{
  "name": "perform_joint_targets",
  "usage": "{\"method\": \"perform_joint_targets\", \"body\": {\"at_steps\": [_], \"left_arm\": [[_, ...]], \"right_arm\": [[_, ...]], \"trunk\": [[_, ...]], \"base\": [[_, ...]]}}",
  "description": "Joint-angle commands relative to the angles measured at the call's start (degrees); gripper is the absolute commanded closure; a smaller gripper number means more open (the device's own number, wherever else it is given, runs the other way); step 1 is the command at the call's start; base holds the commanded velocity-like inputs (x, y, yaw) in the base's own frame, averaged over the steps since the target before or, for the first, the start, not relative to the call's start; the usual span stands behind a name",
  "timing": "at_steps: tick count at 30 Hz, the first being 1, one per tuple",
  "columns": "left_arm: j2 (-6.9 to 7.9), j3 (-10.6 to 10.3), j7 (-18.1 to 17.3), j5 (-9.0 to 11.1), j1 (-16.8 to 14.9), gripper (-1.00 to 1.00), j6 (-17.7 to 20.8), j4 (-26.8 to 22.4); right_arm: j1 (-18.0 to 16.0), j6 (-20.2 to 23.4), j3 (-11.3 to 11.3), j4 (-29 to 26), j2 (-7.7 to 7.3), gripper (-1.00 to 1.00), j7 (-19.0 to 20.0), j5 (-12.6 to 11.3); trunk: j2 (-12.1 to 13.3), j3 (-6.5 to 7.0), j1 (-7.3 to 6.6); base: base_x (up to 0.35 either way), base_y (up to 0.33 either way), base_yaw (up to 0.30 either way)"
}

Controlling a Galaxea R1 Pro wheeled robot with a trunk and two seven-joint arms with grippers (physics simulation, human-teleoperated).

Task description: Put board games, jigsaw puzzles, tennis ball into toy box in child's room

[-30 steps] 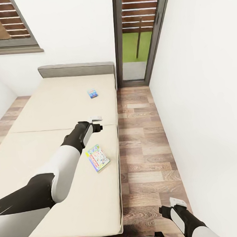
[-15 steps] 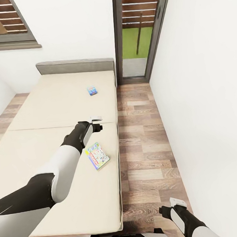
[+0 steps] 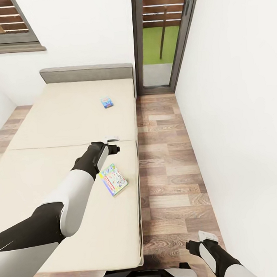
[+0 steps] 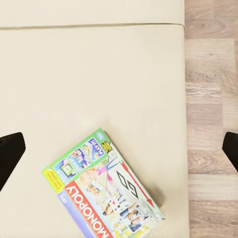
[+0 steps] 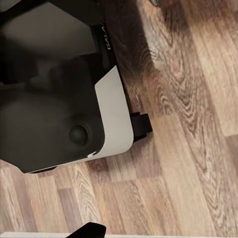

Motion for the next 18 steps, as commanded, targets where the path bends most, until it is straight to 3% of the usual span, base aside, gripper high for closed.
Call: {"method": "perform_joint_targets", "body": {"at_steps": [1,3,12,18], "left_arm": [[-0.08,0.4,-0.2,-0.6,0.0,-1.00,0.3,-0.1],[-0.08,0.4,-0.2,-0.6,0.0,-1.00,0.2,-0.1],[-0.08,0.3,-0.2,-0.6,0.0,-1.00,0.2,-0.1],[-0.08,0.3,-0.2,-0.6,0.0,-1.00,0.2,-0.1]], "right_arm": [[0.0,0.4,0.0,-0.2,0.02,-1.00,-0.3,-0.6],[-0.2,0.9,-0.1,-0.2,0.05,-1.00,-0.3,-0.6],[-0.5,11.8,-1.8,-5.0,0.51,-1.00,-0.2,-0.6],[-0.2,14.2,-4.0,-8.5,0.43,-1.00,-0.2,-0.6]], "trunk": [[-0.1,-0.17,0.03],[-0.1,-0.36,0.03],[-0.1,-1.22,0.03],[-0.1,-1.78,0.03]], "base": [[0.000,0.000,0.000],[0.000,0.000,0.000],[0.000,0.000,0.000],[0.000,0.000,0.000]]}}
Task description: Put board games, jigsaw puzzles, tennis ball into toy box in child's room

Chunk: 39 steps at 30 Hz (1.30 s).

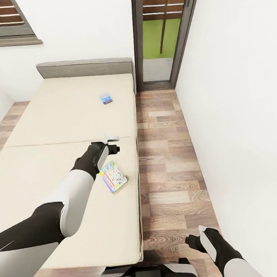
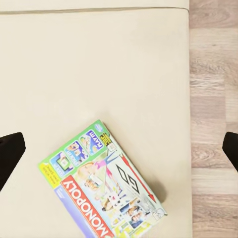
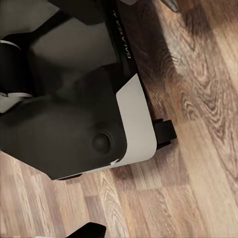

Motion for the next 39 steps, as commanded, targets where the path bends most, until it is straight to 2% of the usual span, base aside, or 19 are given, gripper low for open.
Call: {"method": "perform_joint_targets", "body": {"at_steps": [1,13,19,21,26,30,39], "left_arm": [[-0.08,0.4,-0.2,-0.6,0.0,-1.00,0.3,-0.1],[-0.08,0.4,-0.2,-0.7,-0.1,-1.00,0.3,-0.1],[-0.08,0.4,-0.2,-0.7,-0.1,-1.00,0.4,-0.1],[-0.08,0.4,-0.2,-0.7,-0.1,-1.00,0.4,-0.1],[-0.08,0.4,-0.2,-0.7,-0.1,-1.00,0.4,-0.1],[-0.08,0.4,-0.2,-0.7,-0.1,-1.00,0.4,-0.1],[-0.08,0.4,0.9,-0.9,-1.4,-1.00,0.4,-0.2]], "right_arm": [[0.0,0.4,-0.4,-0.4,-0.03,-1.00,-0.4,-0.6],[-0.2,-0.4,-3.1,-1.7,-0.36,-1.00,-0.6,-0.6],[-2.6,-1.4,-3.6,-2.0,-0.33,-1.00,-0.8,-0.4],[-3.2,-2.5,-3.6,-2.0,-0.33,-1.00,-0.8,-0.2],[-3.9,-9.1,-3.4,-1.6,-0.37,-1.00,-0.7,0.3],[-4.1,-12.6,-3.2,-1.5,-0.37,-1.00,-0.7,0.6],[-4.3,-14.2,-2.9,-1.4,-1.22,-1.00,-0.6,0.8]], "trunk": [[-0.1,-0.17,0.03],[-0.1,-1.31,0.03],[-0.1,-1.87,0.03],[-0.1,-2.06,0.03],[-0.1,-2.54,0.03],[-0.1,-2.91,0.03],[-0.1,-3.76,0.03]], "base": [[0.000,0.000,0.000],[0.000,0.000,0.000],[0.000,0.000,0.000],[0.000,0.000,0.000],[0.000,0.000,0.000],[0.000,0.000,0.000],[0.000,0.000,0.000]]}}
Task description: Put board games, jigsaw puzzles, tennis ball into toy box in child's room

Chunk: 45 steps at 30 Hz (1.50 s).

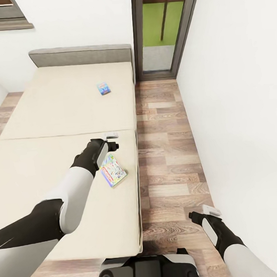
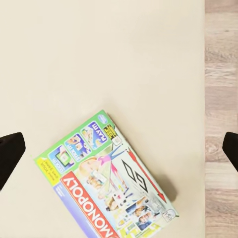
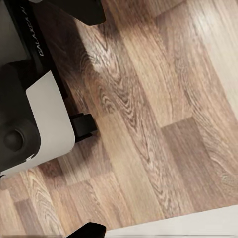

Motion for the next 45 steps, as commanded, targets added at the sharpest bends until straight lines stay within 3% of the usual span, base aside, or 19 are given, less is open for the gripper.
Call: {"method": "perform_joint_targets", "body": {"at_steps": [1,11,27,45], "left_arm": [[-0.08,0.4,0.0,-0.6,-0.3,-1.00,0.3,-0.1],[-0.08,0.4,1.2,-0.8,-3.2,-1.00,0.3,-0.1],[-0.08,0.5,1.3,-0.7,-6.8,-1.00,1.3,0.0],[-0.08,0.6,1.3,-0.7,-7.7,-1.00,1.7,0.0]], "right_arm": [[0.0,0.2,-0.1,-0.1,-0.12,-1.00,-0.3,-0.6],[0.0,-0.2,-0.1,-0.1,-1.09,-1.00,-0.2,-0.6],[0.1,-0.4,-0.1,-0.1,-1.19,-1.00,-0.2,-0.6],[0.0,-0.5,-0.1,-0.1,-1.27,-1.00,-0.2,-0.6]], "trunk": [[-0.1,-0.17,0.03],[-0.1,-1.11,0.03],[-0.1,-2.63,0.03],[-0.1,-4.33,0.03]], "base": [[0.000,0.000,0.000],[0.000,0.000,0.000],[0.000,0.000,0.000],[0.000,0.000,0.000]]}}
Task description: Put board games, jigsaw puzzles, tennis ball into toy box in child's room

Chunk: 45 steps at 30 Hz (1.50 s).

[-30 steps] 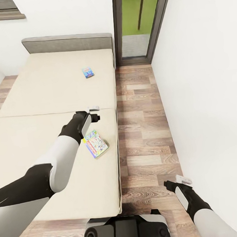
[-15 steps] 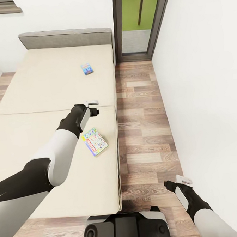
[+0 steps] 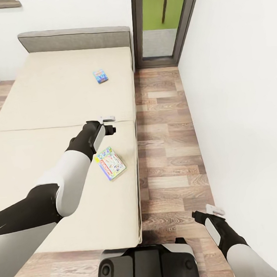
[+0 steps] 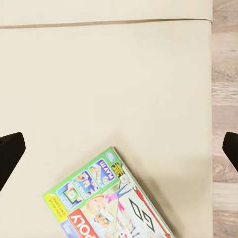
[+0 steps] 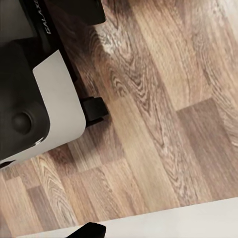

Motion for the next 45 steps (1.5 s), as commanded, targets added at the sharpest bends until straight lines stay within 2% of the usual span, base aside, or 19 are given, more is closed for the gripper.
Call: {"method": "perform_joint_targets", "body": {"at_steps": [1,11,31,39,45], "left_arm": [[-0.08,0.4,-0.2,-0.6,0.0,-1.00,0.2,0.0],[-0.08,0.3,-0.2,-0.6,-0.1,-1.00,-0.2,1.7],[-0.08,0.3,-0.2,-0.7,-0.2,-1.00,-0.2,2.0],[-0.08,0.4,-0.2,-0.6,-2.7,-1.00,0.7,2.0],[-0.08,0.4,-0.2,-0.6,-3.1,-1.00,2.2,2.0]], "right_arm": [[0.0,0.3,0.1,-0.1,-0.01,-1.00,-0.3,-0.6],[-0.1,0.2,0.1,-0.1,-0.02,-1.00,-0.3,-0.6],[-0.1,0.2,0.1,-0.1,-0.07,-1.00,-0.3,-0.6],[-0.1,0.2,0.1,-0.1,-0.10,-1.00,-0.3,-0.6],[-0.1,0.2,0.1,-0.1,-0.10,-1.00,-0.3,-0.6]], "trunk": [[-0.1,-0.16,0.03],[-0.1,-1.11,0.03],[-0.1,-3.00,0.03],[-0.1,-3.75,0.03],[-0.1,-4.32,0.03]], "base": [[0.000,0.000,0.000],[0.000,0.000,0.000],[0.000,0.000,0.000],[0.000,0.000,0.000],[0.000,0.000,0.000]]}}
